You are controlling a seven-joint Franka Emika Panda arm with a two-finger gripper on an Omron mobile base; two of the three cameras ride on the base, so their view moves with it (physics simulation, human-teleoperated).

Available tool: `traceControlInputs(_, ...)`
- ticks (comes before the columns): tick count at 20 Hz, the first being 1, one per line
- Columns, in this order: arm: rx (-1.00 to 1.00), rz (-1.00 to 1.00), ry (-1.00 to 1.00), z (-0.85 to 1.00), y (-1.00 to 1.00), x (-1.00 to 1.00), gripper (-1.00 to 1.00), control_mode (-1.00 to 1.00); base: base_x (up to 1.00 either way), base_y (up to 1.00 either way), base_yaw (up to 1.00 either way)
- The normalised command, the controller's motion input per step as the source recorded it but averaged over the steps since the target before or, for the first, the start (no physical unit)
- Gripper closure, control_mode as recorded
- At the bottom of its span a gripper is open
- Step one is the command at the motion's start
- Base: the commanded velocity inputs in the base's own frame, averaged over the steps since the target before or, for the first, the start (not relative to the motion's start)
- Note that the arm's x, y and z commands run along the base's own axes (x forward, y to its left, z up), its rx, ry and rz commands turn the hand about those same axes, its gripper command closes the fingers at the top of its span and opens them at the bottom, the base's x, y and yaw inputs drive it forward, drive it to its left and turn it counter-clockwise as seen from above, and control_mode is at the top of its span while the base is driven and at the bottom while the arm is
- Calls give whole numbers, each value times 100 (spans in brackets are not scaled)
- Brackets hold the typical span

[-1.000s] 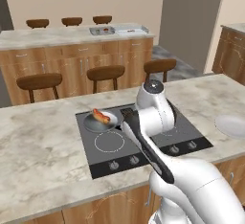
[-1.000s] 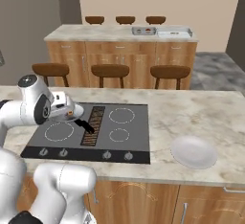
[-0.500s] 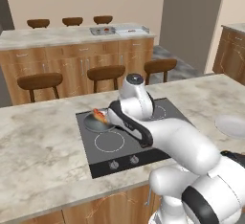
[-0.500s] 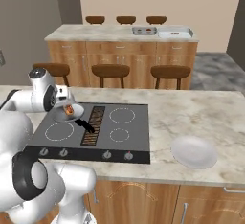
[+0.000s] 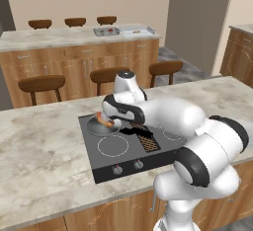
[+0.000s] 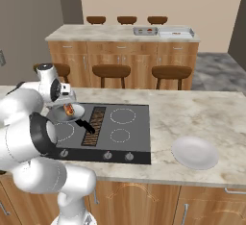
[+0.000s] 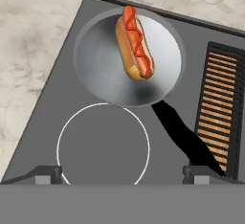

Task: Place the cold items (kiwi and tomato) from the fridge in one tupperware on the dining counter. Place the warm items (hot dog and kebab skewer) in the stove area in another tupperware.

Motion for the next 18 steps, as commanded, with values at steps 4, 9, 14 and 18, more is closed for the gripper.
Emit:
traceControlInputs(4,-2,0,9,-36,15,37,-100,-100,0,0,0)
traceControlInputs(9,0,-1,1,-21,7,52,-100,-100,0,0,0)
traceControlInputs(14,0,0,3,-30,12,50,-100,-100,0,0,0)
traceControlInputs(18,-1,0,3,-32,23,55,-100,-100,0,0,0)
